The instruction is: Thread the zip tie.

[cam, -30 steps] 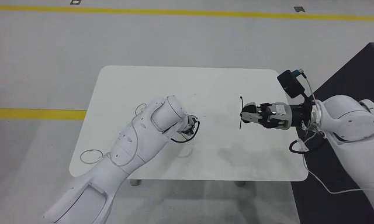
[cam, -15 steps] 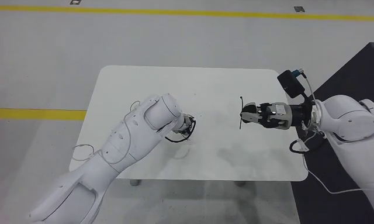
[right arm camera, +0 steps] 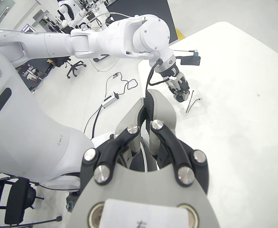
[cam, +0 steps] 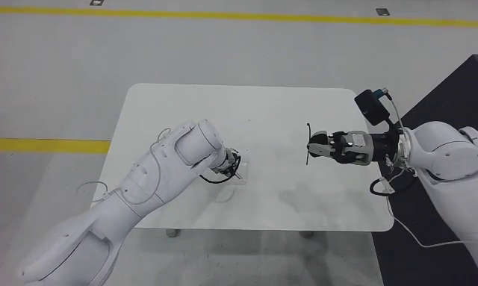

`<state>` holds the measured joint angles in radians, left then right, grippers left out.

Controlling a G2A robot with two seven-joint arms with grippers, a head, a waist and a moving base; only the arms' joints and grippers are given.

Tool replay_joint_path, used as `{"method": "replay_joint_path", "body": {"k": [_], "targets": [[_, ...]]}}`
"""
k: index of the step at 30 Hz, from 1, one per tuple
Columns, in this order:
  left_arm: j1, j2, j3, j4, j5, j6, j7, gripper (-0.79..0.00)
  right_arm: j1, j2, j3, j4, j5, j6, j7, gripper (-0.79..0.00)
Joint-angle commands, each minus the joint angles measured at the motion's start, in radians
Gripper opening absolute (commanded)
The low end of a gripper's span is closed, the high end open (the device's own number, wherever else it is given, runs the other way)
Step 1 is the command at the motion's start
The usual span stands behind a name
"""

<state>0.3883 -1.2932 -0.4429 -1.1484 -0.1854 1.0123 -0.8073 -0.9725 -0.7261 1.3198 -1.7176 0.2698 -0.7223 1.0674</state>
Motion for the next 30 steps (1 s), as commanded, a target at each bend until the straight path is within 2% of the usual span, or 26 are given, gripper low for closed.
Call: {"method": "replay_joint_path", "body": {"k": [1,2,3,5,7,20,25,30], "targets": [[-0.013,-0.001,0.023,0.006,-0.025,0.0,0.004,-0.785,0.0,0.0,0.0,0.0,0.0,0.0,0.0,-0.785],[-0.019,-0.002,0.035,0.01,-0.039,0.0,0.007,-0.77,0.0,0.0,0.0,0.0,0.0,0.0,0.0,-0.785],[-0.026,-0.004,0.045,0.014,-0.054,0.0,0.014,-0.674,0.0,0.0,0.0,0.0,0.0,0.0,0.0,-0.785],[-0.038,-0.007,0.066,0.021,-0.087,0.0,0.031,-0.594,0.0,0.0,0.0,0.0,0.0,0.0,0.0,-0.785],[-0.051,-0.011,0.09,0.027,-0.123,0.0,0.05,-0.477,0.0,0.0,0.0,0.0,0.0,0.0,0.0,-0.785],[-0.158,-0.04,0.269,0.092,-0.455,0.0,0.262,-0.588,0.0,0.0,0.0,0.0,0.0,0.0,0.0,-0.785],[-0.154,-0.047,0.273,0.102,-0.549,0.0,0.36,-0.628,0.0,0.0,0.0,0.0,0.0,0.0,0.0,-0.785],[-0.141,-0.051,0.273,0.107,-0.575,0.0,0.397,-0.662,0.0,0.0,0.0,0.0,0.0,0.0,0.0,-0.785]]}}
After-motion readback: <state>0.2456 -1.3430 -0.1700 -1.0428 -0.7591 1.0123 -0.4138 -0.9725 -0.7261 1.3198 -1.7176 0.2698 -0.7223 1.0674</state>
